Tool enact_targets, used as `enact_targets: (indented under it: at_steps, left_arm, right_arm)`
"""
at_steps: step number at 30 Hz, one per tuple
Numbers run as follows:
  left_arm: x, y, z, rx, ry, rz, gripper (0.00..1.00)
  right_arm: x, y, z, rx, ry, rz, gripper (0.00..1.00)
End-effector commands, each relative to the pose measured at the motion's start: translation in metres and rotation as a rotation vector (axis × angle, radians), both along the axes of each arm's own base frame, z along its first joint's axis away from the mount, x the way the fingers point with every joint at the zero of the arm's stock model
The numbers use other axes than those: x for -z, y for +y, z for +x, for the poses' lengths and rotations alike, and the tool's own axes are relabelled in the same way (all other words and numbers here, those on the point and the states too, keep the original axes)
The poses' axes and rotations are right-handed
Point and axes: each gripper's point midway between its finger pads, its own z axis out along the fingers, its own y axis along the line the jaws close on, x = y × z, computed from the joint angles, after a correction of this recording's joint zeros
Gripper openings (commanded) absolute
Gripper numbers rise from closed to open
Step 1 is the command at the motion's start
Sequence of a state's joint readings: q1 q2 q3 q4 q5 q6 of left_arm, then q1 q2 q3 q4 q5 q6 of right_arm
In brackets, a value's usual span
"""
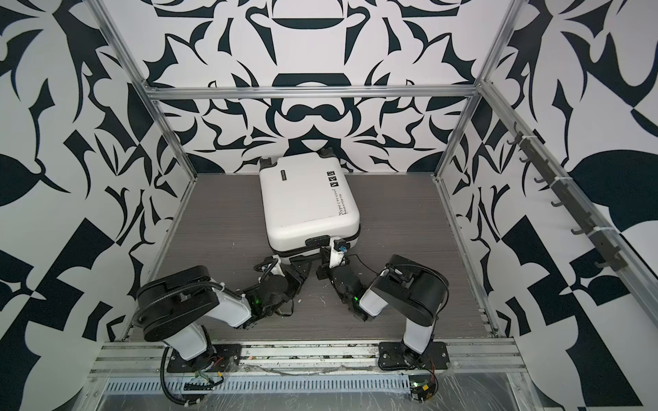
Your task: Pack the luggage
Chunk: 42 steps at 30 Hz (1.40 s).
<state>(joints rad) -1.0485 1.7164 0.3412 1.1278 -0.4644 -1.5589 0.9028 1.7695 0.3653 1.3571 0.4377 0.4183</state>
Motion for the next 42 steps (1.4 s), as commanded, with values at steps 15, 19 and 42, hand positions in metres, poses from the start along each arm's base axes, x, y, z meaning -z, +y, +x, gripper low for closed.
enact_targets:
  at_steps: [15,19,42]
  left_arm:
    - [-0.026,-0.012,0.024,-0.057,-0.103,-0.109,0.67]
    - [-0.023,-0.013,0.028,-0.077,-0.104,-0.112,0.66]
    - [-0.013,-0.017,0.045,-0.15,-0.102,-0.161,0.53]
  right_arm:
    - [-0.035,0.003,0.004,0.003,-0.065,0.117,0.0]
    - [-0.037,0.003,0.005,0.005,-0.068,0.121,0.0]
    - [-0.039,0.008,0.004,-0.007,-0.068,0.131,0.0]
